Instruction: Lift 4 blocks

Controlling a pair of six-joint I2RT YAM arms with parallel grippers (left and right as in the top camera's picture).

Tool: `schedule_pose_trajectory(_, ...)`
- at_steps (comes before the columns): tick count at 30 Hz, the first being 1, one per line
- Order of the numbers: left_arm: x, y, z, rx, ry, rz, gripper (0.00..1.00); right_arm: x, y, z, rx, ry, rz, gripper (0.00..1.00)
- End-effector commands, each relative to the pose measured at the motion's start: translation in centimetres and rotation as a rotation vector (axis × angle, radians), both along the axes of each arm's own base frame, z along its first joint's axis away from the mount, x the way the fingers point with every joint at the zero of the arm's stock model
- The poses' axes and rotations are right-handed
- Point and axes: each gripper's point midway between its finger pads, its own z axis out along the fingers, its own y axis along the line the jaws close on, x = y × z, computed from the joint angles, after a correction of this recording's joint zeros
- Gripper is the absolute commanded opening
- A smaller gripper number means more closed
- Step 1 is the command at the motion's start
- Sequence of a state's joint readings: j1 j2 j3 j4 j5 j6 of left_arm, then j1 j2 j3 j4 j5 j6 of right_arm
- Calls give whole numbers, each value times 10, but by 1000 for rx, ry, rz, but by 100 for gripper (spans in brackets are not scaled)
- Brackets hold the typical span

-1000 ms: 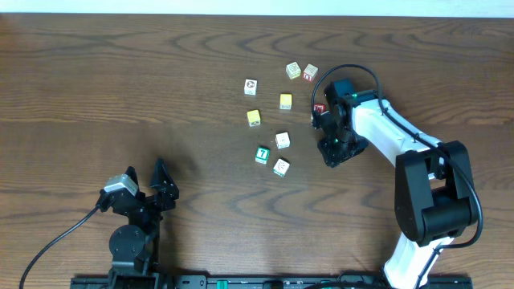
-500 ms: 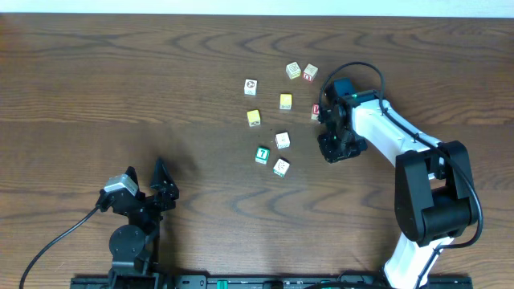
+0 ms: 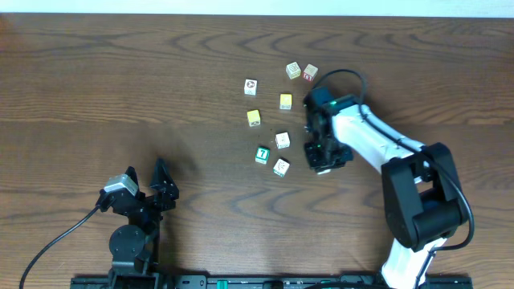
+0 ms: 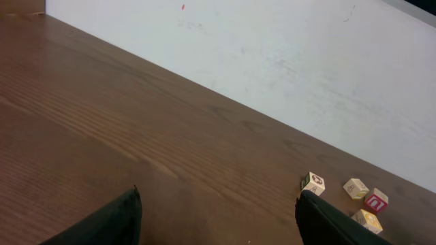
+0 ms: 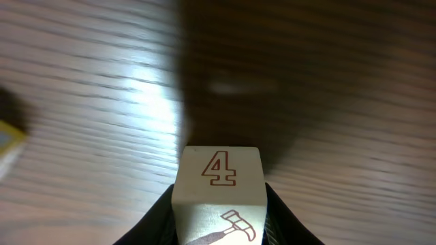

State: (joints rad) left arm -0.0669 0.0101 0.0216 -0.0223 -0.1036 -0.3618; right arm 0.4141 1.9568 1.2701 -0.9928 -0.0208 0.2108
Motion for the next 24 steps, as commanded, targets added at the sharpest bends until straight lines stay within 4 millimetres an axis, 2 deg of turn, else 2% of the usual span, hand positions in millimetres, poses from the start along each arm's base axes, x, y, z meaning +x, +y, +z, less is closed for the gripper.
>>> schedule_pose_trajectory(1,-1,3,-17,14,53,14,73,1,20,3,-7,-57,-36,8)
schedule_pose_trajectory(8,-1,3,-17,14,53,14,73,-1,40,3,-52,-125,-154,11)
schedule_pose_trajectory(12,-1,3,-17,14,53,14,73,-6,48,4,-66,-140,-152,21)
schedule_pose_trajectory(19,-1,3,-17,14,53,14,73,-11,46,4,-84,-127,-225,27)
schedule_pose_trajectory(21,-1,3,-17,14,53,14,73,-9,43,4,-93,-136,-228,38)
schedule_pose_trajectory(24,-1,3,-17,14,53,14,73,-6,39,5,-111,-152,-229,47)
